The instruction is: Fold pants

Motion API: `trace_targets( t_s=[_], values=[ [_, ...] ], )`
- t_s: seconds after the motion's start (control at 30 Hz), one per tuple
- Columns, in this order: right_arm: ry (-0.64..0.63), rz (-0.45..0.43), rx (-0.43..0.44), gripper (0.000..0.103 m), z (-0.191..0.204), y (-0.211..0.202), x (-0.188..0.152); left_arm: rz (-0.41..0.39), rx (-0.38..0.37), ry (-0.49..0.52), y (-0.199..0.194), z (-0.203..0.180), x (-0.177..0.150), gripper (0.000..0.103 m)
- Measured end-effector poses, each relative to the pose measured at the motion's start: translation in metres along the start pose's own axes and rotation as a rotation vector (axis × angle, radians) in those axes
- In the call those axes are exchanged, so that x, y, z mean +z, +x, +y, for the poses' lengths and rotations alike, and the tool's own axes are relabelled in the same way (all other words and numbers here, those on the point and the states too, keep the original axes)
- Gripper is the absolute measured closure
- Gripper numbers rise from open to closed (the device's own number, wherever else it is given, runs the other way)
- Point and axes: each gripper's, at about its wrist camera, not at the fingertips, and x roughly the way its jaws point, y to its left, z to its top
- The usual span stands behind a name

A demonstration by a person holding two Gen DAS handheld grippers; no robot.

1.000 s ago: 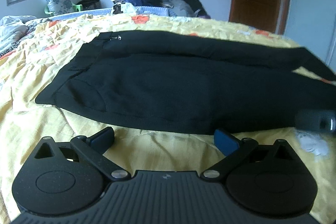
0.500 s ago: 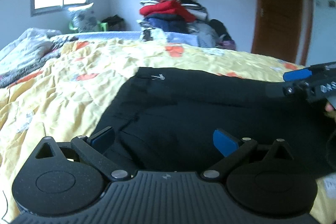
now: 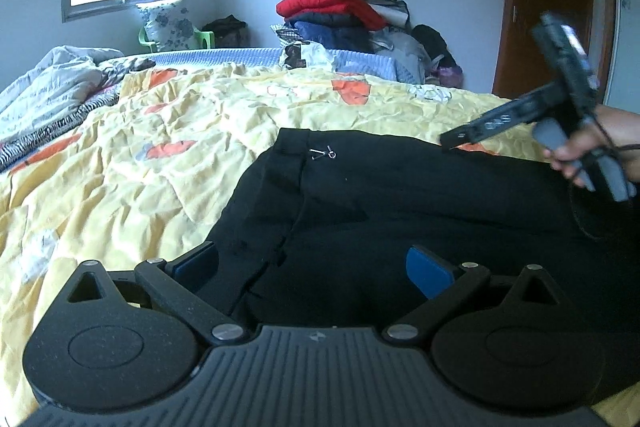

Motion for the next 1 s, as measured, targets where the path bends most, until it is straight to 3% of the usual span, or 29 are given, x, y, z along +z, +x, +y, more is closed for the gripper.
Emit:
trace_targets(
  t_s=[0.07, 0.13, 0.27, 0.4, 0.47, 0.7, 0.8, 1.0],
  values=[
    [-0.007, 0.012, 0.038, 0.013, -0.002, 0.016, 0.006, 0.002, 0.0, 0.004, 0.005, 0.0, 0.005, 0.001],
    [-0.018, 0.03, 0.085, 0.027, -0.004, 0.031, 0.011, 0.008, 0.002, 0.009, 0.011, -0.002, 0.009, 0.001],
    [0.022, 0.068, 0.207, 0.033, -0.013, 0.059, 0.016, 0.017, -0.002, 0.02, 0.024, -0.004, 0.02, 0.001],
    [0.06, 0.064, 0.252, 0.082, -0.016, 0.063, 0.014, 0.052, -0.059, -0.045, 0.042, 0.0, 0.04, 0.001],
    [-0.005, 0.028, 0.204, 0.095, -0.005, 0.052, 0.011, 0.076, -0.099, -0.128, 0.055, 0.008, 0.054, 0.001],
    [-0.492, -0.123, 0.002, 0.096, 0.076, -0.01, -0.018, 0.274, -0.324, -0.564, 0.129, 0.048, 0.104, 0.002],
    [-0.694, -0.16, -0.057, 0.096, 0.11, -0.029, -0.039, 0.322, -0.407, -0.712, 0.151, 0.06, 0.112, 0.001],
    [-0.89, -0.211, -0.108, 0.096, 0.14, -0.046, -0.067, 0.474, -0.51, -0.909, 0.197, 0.07, 0.108, 0.005]
  ],
)
